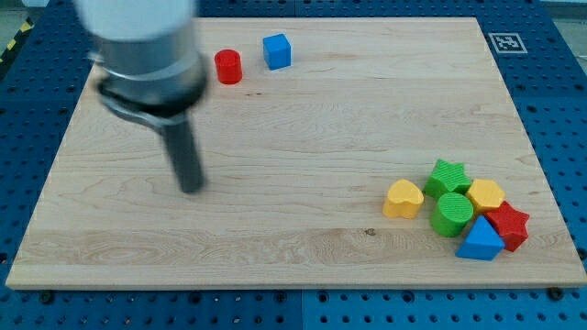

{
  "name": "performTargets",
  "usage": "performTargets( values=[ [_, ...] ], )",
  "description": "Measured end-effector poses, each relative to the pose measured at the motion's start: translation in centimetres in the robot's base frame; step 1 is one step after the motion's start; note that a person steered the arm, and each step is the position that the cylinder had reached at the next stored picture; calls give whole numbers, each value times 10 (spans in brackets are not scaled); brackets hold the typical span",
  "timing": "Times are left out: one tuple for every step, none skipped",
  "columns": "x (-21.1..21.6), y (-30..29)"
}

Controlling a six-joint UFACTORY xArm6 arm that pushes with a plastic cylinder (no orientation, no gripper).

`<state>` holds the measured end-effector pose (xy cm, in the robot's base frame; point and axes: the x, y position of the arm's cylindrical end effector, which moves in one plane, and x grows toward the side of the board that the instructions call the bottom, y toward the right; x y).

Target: Move the red circle towards the center

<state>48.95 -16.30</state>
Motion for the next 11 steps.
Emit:
performTargets(
  values=[
    [-86, -51],
    [-176, -48],
    [-192, -2],
    [-196, 60],
    [-190, 113],
    [-170, 149],
    [-164, 153],
    [-171, 138],
    [-175, 108],
    [-165, 106],
    [-158, 154]
  ],
)
